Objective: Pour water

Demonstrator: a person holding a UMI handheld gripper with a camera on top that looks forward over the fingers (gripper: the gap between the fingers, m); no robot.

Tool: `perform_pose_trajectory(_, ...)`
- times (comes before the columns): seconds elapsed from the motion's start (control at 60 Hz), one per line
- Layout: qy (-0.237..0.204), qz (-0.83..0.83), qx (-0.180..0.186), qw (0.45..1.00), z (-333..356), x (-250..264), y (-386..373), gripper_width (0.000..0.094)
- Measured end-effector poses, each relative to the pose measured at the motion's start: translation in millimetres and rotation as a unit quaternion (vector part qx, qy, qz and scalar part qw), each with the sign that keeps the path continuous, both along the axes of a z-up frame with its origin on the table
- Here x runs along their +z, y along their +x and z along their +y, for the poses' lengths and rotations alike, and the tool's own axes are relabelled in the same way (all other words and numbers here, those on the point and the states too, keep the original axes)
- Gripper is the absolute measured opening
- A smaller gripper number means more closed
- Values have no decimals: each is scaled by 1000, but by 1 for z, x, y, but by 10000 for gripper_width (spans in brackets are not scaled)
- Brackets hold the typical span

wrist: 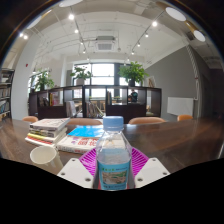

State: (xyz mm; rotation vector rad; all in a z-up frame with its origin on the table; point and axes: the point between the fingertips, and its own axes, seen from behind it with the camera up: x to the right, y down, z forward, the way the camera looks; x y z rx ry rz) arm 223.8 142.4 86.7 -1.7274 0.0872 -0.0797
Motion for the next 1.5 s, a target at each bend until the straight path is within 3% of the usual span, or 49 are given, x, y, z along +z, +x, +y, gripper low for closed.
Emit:
perform_pose_trajectory(0.083, -6, 0, 2, 1000, -6, 2, 3, 492)
perform_pose_trajectory(0.2, -38, 7, -17, 999, -17, -15, 1, 792)
perform_pose_trajectory(0.25, -46, 11, -22, 999, -33, -14, 4, 861)
perform_pose_trajectory(0.467, -72, 49, -38, 996, -108, -21, -25, 855)
perform_pose_trajectory(0.833, -113, 65, 25, 991, -228, -16, -150, 858)
perform_pose_trajectory(1.167, -81, 32, 54, 995, -272, 45, -195, 858)
perform_pose_trajectory(1.5, -64, 27, 52, 996, -293, 73, -200, 863)
